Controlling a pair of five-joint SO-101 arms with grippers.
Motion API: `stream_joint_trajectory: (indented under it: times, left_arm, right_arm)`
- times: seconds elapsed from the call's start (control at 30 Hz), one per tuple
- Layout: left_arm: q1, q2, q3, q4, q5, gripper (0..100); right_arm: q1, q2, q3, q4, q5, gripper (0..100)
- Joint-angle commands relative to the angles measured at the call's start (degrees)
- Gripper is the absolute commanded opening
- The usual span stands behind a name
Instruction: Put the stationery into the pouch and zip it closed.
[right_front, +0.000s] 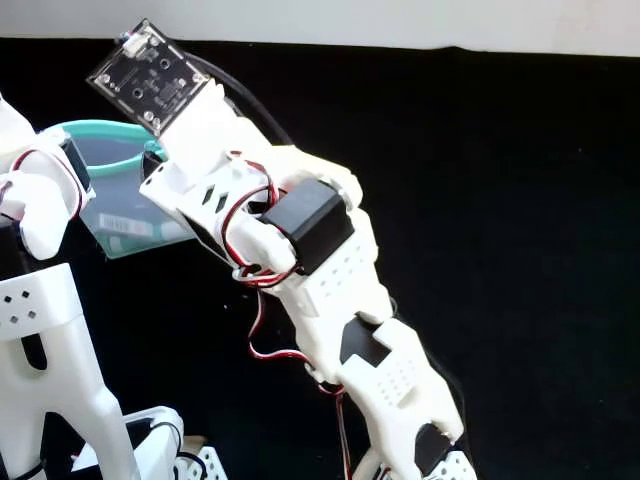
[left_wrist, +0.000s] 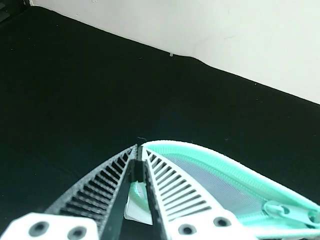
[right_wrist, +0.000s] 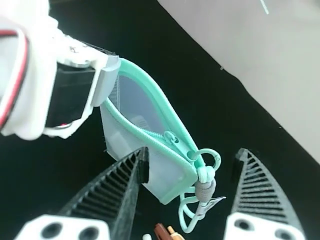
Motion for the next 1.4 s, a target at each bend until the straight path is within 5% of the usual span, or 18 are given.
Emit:
stream_joint_trajectory:
  times: [0.0, 0.27, 0.97, 1.37]
  left_arm:
    - [0.04, 3.74, 3.12, 0.35, -0.09, 1]
    - [0.04, 3.82, 3.12, 0.35, -0.09, 1]
    - [0.13, 3.91, 3.21, 0.18, -0.09, 1]
    - [-4.79, 3.91, 4.62, -6.86, 4.92, 1]
  right_arm:
    - [3.12, -2.68, -4.88, 0.40, 2.46, 26.3]
    - [10.07, -2.77, -3.38, 0.40, 4.40, 26.2]
    - [12.00, -2.77, 37.49, 0.22, 9.76, 21.1]
    - [18.15, -2.77, 40.57, 0.13, 9.23, 21.1]
